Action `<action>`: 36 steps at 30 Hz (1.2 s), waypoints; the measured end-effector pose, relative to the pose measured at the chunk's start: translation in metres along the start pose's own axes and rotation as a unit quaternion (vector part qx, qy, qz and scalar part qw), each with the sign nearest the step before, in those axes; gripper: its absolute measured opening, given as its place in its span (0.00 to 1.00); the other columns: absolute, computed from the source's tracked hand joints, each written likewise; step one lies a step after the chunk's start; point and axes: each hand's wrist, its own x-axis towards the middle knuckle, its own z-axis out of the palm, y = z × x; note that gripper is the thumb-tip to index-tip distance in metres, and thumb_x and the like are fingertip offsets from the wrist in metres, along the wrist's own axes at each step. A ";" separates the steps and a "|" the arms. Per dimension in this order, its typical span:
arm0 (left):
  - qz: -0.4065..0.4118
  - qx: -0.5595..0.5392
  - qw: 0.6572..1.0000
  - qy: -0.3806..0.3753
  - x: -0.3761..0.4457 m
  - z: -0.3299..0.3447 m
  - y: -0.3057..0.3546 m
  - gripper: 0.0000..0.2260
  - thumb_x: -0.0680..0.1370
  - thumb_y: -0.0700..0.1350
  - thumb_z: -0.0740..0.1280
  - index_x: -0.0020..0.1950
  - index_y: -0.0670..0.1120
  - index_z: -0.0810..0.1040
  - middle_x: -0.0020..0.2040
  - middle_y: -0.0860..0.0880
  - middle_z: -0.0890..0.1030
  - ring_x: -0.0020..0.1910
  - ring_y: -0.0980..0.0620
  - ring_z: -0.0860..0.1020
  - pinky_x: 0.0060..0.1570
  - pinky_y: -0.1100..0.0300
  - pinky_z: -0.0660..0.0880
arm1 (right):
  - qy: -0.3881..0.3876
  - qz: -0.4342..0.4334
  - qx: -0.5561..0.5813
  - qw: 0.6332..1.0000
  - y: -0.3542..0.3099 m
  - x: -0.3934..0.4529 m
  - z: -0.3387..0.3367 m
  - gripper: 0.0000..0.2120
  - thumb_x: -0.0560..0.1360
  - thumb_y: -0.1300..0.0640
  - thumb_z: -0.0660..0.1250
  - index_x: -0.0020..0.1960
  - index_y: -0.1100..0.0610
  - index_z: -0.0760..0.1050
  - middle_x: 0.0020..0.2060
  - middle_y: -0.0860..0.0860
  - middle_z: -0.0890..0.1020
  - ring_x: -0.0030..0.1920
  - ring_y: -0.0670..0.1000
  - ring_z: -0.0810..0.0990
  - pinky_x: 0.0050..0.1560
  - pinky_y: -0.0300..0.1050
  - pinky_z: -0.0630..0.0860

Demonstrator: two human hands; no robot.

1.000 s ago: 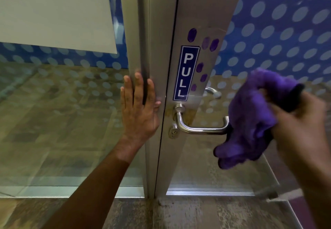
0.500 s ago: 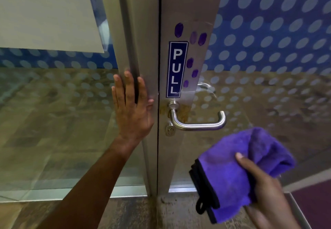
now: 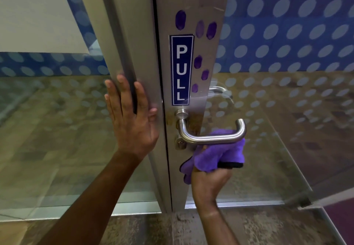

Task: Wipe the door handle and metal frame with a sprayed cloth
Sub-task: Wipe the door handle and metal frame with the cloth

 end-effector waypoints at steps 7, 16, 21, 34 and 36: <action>0.003 -0.002 1.000 -0.001 0.000 -0.002 0.000 0.29 0.84 0.49 0.51 0.80 0.48 0.39 0.80 0.51 0.33 0.79 0.46 0.35 0.78 0.45 0.42 | -0.024 -0.078 -0.036 0.996 0.017 -0.007 0.031 0.25 0.72 0.63 0.70 0.65 0.47 0.68 0.56 0.51 0.75 0.53 0.58 0.76 0.60 0.59 0.73; 0.005 -0.002 1.000 0.013 0.001 0.000 0.001 0.29 0.84 0.48 0.53 0.81 0.46 0.41 0.81 0.46 0.36 0.80 0.44 0.36 0.78 0.45 0.42 | -0.152 -0.318 -0.273 0.895 0.043 0.025 0.008 0.44 0.64 0.69 0.78 0.73 0.61 0.58 0.71 0.58 0.62 0.74 0.56 0.58 0.76 0.46 0.51; -0.003 -0.011 1.000 0.015 0.003 0.000 0.004 0.31 0.83 0.46 0.54 0.81 0.48 0.40 0.73 0.29 0.51 0.73 0.26 0.48 0.78 0.45 0.40 | -0.173 -0.447 -0.274 0.833 0.038 0.054 0.006 0.36 0.64 0.72 0.74 0.69 0.65 0.65 0.72 0.57 0.64 0.75 0.55 0.60 0.75 0.53 0.57; 0.008 -0.002 1.000 0.002 0.006 -0.004 0.003 0.33 0.82 0.45 0.55 0.80 0.51 0.37 0.79 0.54 0.32 0.79 0.49 0.34 0.78 0.44 0.39 | -0.256 -0.594 -0.386 0.657 0.027 0.086 -0.030 0.20 0.82 0.65 0.50 0.72 0.61 0.67 0.72 0.54 0.67 0.74 0.53 0.64 0.72 0.52 0.60; 0.008 -0.002 1.000 0.001 0.006 -0.004 0.004 0.34 0.81 0.45 0.56 0.80 0.51 0.37 0.79 0.54 0.32 0.79 0.49 0.34 0.78 0.44 0.39 | -0.246 -0.586 -0.386 0.668 0.027 0.084 -0.024 0.20 0.81 0.65 0.51 0.73 0.60 0.66 0.72 0.55 0.66 0.73 0.54 0.64 0.73 0.51 0.59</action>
